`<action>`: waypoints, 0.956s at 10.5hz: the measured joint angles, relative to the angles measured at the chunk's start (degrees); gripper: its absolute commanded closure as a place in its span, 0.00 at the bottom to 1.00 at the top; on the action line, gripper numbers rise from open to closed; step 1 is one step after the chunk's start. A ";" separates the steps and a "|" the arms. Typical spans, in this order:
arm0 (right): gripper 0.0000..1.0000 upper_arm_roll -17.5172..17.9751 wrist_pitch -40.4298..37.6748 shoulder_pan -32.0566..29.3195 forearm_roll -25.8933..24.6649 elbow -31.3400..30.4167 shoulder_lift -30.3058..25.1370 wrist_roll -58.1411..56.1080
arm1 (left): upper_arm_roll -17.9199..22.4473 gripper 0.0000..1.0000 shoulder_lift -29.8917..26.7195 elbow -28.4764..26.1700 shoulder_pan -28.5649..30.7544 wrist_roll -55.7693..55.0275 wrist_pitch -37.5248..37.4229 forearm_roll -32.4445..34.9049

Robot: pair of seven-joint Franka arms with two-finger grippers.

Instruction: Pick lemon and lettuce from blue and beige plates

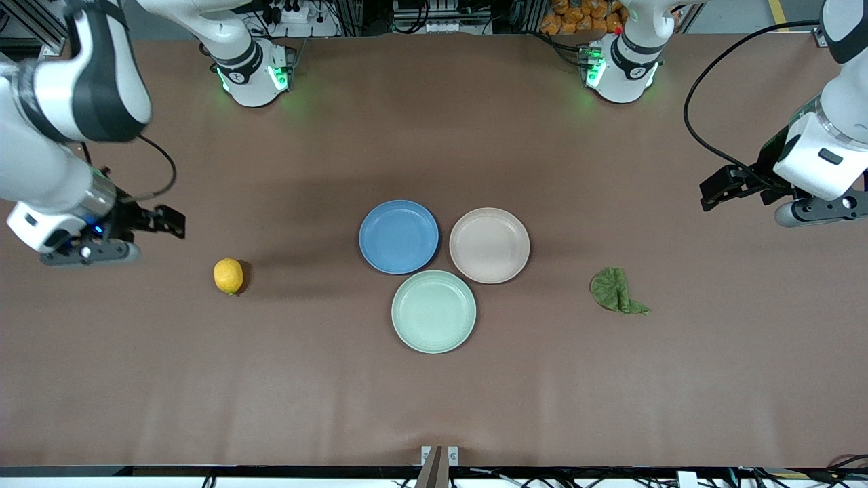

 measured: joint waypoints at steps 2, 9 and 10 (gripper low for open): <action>0.00 0.89 -3.56 -1.25 0.00 -0.02 -3.06 -0.05 | -0.08 0.00 -0.14 0.06 -0.01 0.17 0.11 0.00; 0.00 2.64 -15.67 -4.39 0.02 3.76 -8.57 -0.21 | 3.14 0.00 -3.45 -1.51 -1.48 4.49 -0.03 -0.46; 0.00 2.65 -18.44 -4.39 0.02 5.82 -8.64 -0.20 | 3.14 0.00 -3.43 -1.75 -1.50 4.49 -0.03 -0.48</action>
